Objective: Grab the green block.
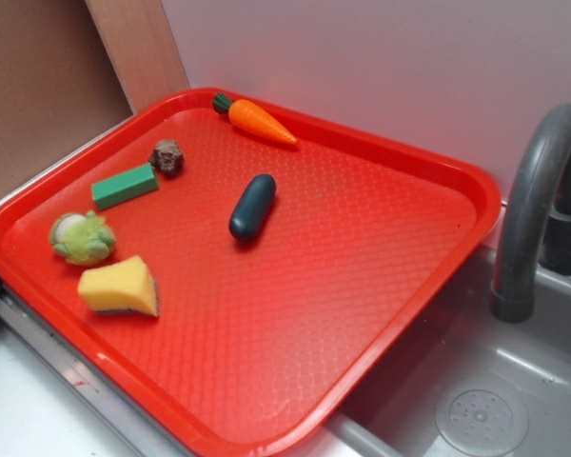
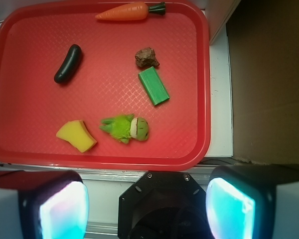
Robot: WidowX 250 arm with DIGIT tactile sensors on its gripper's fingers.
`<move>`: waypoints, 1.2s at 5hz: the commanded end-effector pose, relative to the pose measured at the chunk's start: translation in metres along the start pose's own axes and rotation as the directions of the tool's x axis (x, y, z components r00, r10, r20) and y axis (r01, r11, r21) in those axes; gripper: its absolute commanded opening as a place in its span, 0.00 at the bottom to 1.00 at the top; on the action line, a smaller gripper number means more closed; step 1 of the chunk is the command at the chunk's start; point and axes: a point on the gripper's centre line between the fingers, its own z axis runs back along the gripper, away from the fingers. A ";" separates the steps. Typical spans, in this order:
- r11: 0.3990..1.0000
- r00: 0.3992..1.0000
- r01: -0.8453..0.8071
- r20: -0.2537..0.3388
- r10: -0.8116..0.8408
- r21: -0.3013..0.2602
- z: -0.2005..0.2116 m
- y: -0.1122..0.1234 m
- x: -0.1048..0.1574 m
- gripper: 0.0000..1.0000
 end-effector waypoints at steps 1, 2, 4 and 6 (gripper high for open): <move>1.000 1.000 0.000 0.000 0.000 0.000 0.000 0.000 0.000 1.00; 1.000 1.000 0.008 0.026 -0.008 0.014 -0.008 -0.001 0.014 1.00; 0.978 0.978 0.206 0.034 -0.205 -0.018 -0.050 0.000 0.070 1.00; 0.910 0.907 0.415 0.063 -0.415 0.017 -0.102 0.006 0.084 1.00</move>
